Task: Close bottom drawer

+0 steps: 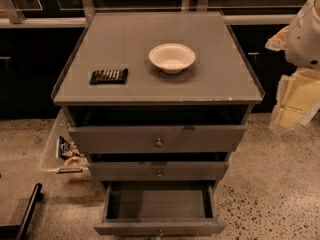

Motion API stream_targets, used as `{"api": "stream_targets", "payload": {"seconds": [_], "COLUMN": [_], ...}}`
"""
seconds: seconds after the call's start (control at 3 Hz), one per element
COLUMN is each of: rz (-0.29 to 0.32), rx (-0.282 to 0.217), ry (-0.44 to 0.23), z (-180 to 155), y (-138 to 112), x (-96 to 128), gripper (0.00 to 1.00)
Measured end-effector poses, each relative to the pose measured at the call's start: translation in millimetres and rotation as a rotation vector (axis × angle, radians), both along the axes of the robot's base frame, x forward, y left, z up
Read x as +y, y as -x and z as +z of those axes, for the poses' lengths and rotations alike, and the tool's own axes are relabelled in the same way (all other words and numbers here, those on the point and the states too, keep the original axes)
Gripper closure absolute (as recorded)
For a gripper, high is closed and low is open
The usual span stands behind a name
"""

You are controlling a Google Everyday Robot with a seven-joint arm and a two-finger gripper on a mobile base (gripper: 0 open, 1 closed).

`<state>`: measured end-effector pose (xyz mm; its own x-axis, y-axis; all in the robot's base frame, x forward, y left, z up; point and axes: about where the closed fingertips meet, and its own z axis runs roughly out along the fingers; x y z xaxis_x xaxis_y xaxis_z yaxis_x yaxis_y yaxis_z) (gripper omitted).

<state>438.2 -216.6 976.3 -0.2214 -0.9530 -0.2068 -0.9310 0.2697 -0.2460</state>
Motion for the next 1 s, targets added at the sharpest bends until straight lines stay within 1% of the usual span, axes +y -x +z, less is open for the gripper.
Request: {"api": "stream_targets", "payload": {"seconds": [0.33,0.67,1.0], "rz": [0.000,-0.005,-0.004], "rx": [0.000,-0.001,0.017], "ry": [0.000,0.002,0.006], "z": [0,-11,-44], "y": [0,2,8], "x": [0,-3,-7], "gripper": [0.00,0.00,0.00]}}
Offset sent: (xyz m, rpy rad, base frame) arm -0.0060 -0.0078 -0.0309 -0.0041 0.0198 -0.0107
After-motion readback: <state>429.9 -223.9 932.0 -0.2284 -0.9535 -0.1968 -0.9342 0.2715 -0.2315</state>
